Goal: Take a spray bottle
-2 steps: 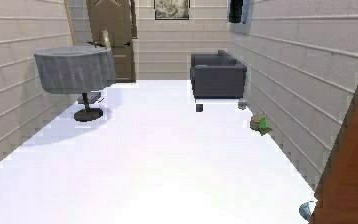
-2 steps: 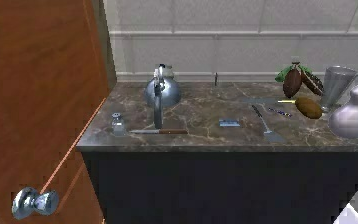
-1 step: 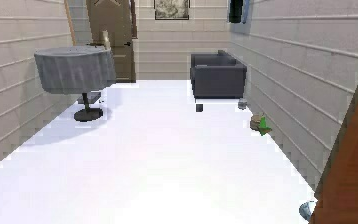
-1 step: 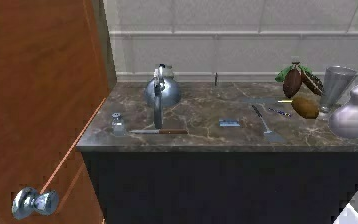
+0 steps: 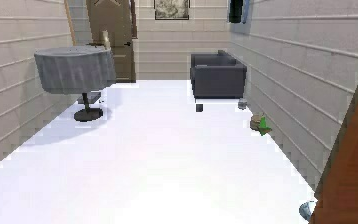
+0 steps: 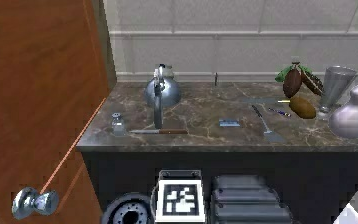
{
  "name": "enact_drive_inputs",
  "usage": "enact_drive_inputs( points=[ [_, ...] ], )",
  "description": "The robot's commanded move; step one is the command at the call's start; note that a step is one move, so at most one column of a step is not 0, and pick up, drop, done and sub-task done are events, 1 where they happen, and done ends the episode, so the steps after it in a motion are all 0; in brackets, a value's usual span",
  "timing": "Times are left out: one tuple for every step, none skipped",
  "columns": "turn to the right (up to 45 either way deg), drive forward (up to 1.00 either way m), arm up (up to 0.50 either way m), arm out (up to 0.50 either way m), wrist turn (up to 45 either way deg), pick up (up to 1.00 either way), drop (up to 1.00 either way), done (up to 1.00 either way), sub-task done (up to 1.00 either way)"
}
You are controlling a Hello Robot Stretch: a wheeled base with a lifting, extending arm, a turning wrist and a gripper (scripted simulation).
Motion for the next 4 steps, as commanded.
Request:
enact_drive_inputs(
  points=[
    [0.0, 0.0, 0.0, 0.38, 0.0, 0.0, 0.0, 0.0, 0.0],
    [0.0, 0.0, 0.0, 0.0, 45.0, 0.0, 0.0, 0.0, 0.0],
    [0.0, 0.0, 0.0, 0.0, 45.0, 0.0, 0.0, 0.0, 0.0],
    [0.0, 0.0, 0.0, 0.0, 45.0, 0.0, 0.0, 0.0, 0.0]
  ],
)
